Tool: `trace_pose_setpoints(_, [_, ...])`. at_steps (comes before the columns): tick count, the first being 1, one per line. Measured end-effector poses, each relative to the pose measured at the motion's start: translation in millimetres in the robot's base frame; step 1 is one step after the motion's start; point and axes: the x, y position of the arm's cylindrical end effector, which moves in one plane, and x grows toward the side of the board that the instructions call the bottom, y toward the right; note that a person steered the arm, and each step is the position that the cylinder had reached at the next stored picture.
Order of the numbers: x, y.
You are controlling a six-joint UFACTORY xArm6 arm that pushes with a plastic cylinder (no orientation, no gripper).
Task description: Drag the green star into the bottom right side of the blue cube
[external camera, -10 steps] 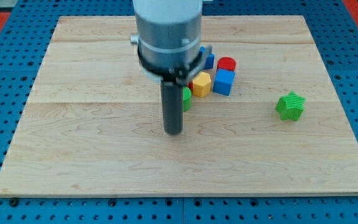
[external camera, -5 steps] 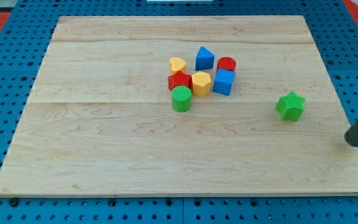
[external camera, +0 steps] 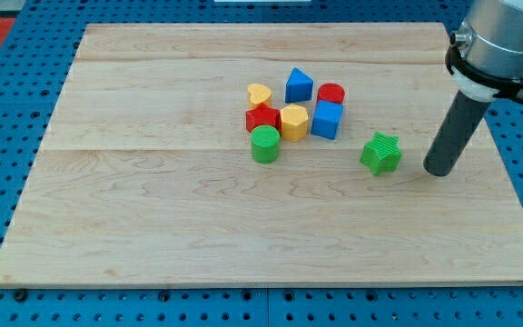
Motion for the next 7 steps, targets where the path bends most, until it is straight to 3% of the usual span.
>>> trace_pose_setpoints(2, [-19,-54])
trace_pose_setpoints(4, [4,-59])
trace_pose_setpoints(7, [-17,-80])
